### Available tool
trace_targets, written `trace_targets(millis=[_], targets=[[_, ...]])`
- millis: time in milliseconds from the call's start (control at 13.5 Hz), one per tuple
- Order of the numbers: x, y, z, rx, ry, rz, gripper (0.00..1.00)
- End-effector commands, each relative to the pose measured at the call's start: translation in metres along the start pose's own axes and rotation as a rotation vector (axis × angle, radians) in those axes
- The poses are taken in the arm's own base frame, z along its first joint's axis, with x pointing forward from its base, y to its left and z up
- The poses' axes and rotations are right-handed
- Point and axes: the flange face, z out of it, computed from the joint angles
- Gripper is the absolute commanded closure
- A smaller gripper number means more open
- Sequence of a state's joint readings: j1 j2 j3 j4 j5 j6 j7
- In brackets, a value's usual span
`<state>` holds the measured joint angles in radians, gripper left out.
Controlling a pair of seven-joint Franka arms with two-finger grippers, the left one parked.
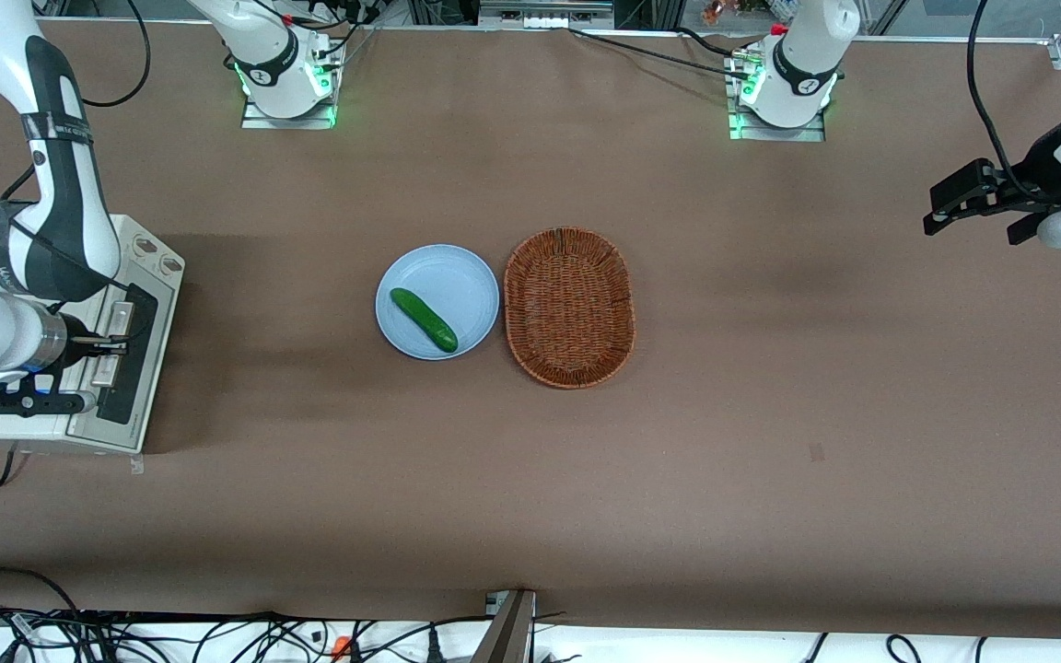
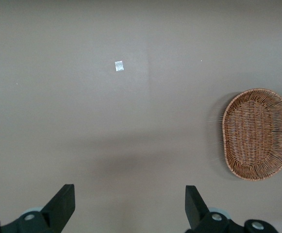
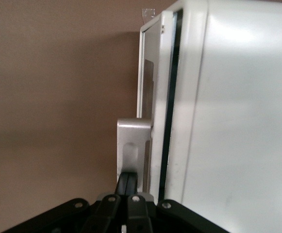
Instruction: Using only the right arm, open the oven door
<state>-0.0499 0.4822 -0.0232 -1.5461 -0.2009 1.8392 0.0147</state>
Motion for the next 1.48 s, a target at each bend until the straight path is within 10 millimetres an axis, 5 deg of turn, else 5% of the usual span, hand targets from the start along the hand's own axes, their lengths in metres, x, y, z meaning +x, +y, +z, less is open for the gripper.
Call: trace_targets(millis=[0, 296, 667, 815, 963, 1037, 1407], targets=[[0.016, -0.032, 0.039, 0.016, -0.011, 0.06, 1.0], [0.021, -0.091, 0.045, 0.042, -0.01, 0.156, 1.0], [0.027, -0.138, 0.057, 0.092, 0.008, 0.248, 1.0], [0.029, -0.149, 0.054, 0.118, 0.03, 0.281, 0.74], [0.03, -0.151, 0.041, 0.127, 0.052, 0.287, 0.01], [0.029, -0.152, 0.031, 0.13, 0.063, 0.275, 0.0], [-0.011, -0.146, -0.09, 0.172, 0.181, 0.118, 0.0]])
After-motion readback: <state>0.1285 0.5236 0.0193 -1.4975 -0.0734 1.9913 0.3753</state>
